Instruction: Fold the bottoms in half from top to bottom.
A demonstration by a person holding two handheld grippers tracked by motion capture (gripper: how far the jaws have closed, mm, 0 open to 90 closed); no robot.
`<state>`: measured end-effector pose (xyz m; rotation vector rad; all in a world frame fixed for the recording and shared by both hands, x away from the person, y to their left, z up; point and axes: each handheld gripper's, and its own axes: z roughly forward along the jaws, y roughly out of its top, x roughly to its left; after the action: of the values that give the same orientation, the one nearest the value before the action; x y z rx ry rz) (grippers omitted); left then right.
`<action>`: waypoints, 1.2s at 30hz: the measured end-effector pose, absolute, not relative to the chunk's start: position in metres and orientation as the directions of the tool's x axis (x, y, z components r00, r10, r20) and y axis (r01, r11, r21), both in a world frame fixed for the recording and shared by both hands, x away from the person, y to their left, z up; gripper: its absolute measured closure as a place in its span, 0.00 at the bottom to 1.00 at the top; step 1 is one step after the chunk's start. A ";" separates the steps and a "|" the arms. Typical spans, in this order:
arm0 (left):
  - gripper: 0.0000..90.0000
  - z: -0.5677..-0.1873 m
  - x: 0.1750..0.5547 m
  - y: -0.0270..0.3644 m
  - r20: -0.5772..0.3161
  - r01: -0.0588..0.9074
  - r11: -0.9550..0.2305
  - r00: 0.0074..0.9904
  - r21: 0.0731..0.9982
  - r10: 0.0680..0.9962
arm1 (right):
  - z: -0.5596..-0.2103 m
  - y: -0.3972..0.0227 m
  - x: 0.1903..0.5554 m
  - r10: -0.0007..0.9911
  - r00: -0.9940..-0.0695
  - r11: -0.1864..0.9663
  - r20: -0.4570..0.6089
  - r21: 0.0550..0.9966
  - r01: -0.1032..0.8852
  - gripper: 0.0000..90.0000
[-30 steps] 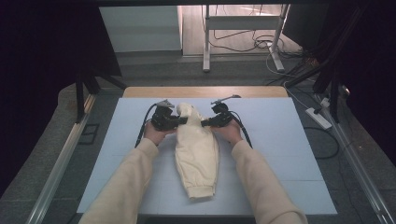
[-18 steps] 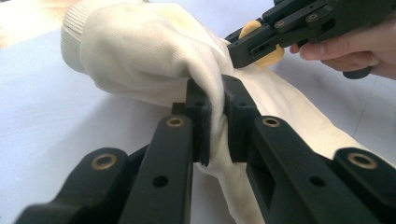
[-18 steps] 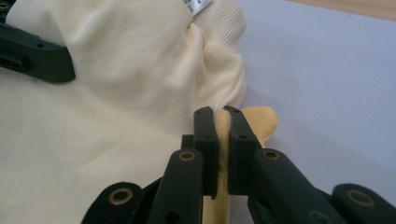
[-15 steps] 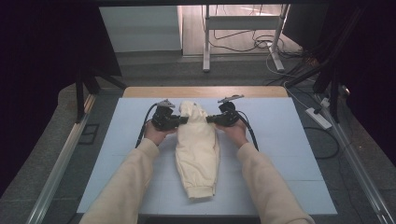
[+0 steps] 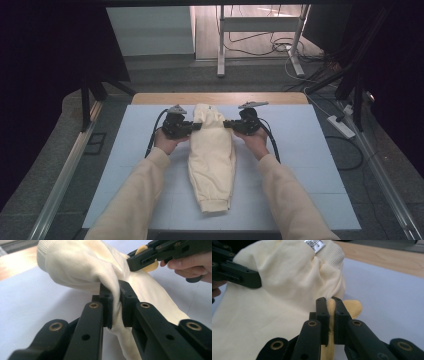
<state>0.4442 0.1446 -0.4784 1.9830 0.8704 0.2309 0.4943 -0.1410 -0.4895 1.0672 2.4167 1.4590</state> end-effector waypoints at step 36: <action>0.90 -0.477 0.387 0.147 -0.151 0.388 -0.316 0.805 0.866 0.574 | -0.478 -0.158 0.424 0.568 -0.797 0.258 0.206 0.875 0.410 0.95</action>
<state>0.3875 0.1467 -0.4775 1.9461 0.7203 0.2233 0.4245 -0.1580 -0.4778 0.9290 2.3671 1.5735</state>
